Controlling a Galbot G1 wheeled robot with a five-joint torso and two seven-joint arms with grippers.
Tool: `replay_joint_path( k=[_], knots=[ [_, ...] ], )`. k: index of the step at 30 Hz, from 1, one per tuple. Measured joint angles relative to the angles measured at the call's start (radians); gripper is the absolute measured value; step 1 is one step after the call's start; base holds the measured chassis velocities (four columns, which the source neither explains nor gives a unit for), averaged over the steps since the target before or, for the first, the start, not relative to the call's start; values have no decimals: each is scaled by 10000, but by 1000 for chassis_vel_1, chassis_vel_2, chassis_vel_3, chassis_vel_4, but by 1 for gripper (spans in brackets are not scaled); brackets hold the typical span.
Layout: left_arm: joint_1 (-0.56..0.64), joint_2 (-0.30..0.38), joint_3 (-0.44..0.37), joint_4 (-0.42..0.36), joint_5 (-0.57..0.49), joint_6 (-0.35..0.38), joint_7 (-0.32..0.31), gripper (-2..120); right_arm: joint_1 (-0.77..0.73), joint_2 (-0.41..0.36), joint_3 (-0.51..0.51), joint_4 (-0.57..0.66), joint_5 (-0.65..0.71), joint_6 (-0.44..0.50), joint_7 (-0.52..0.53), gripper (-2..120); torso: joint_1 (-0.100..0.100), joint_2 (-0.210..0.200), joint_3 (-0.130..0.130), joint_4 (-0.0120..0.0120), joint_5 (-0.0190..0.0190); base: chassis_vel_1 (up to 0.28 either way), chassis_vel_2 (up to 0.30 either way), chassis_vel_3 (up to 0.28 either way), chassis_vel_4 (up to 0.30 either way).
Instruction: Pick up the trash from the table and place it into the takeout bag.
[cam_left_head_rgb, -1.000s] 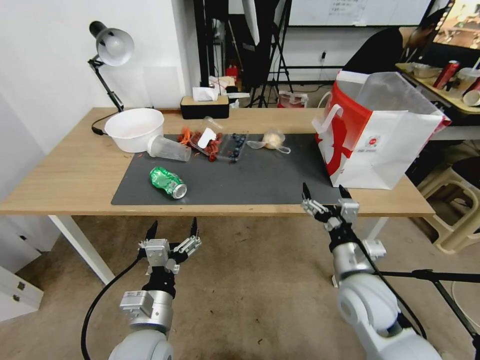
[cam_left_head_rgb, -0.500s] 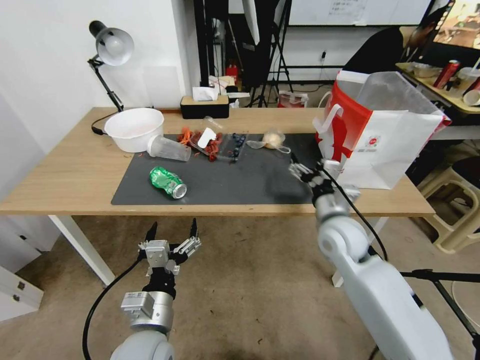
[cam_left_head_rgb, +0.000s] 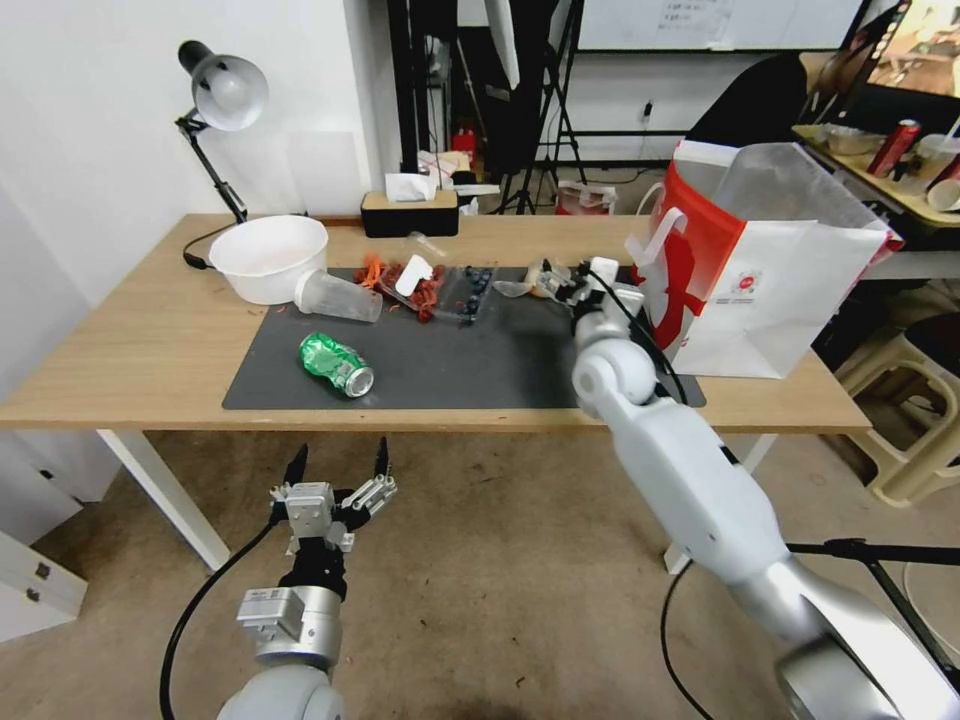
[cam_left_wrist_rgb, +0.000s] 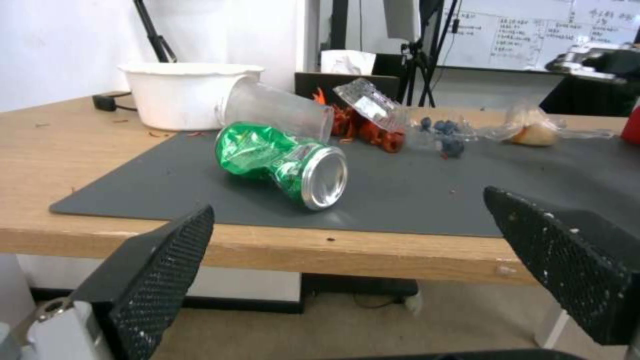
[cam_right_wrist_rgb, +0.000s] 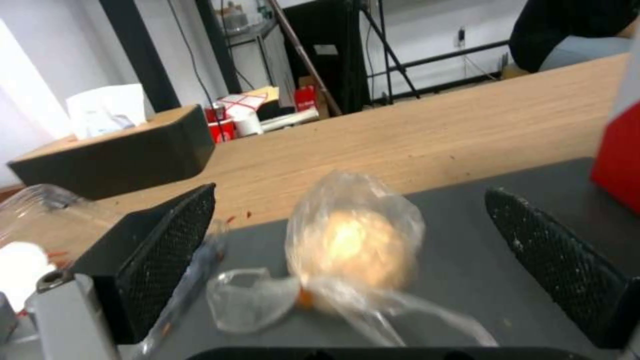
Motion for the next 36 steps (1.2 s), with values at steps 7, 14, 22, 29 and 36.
replay_joint_path(
  k=[7,14,22,29,36],
  knots=[
    [22,1,-46,-20,0,-55,-23,100,771,429,-41,-1176,-33,-76,-16,100,0,0,-1,1,-1,0,0,0,0],
    [22,1,-55,-22,0,-60,-31,100,1024,613,-34,-1911,-40,-251,-31,100,0,0,-1,1,1,0,0,0,0],
    [2,2,-38,-22,0,-60,-35,100,1161,766,12,-2434,62,-455,-107,100,1,1,-2,1,1,0,0,0,0],
    [11,1,-27,-6,5,-97,-37,100,1345,961,46,-2916,96,-560,-223,99,0,2,-2,1,1,0,0,0,0],
    [32,2,-29,42,10,-178,-38,100,1452,1130,125,-3324,14,-571,-338,81,0,2,-2,1,1,0,0,0,0]
  ],
)
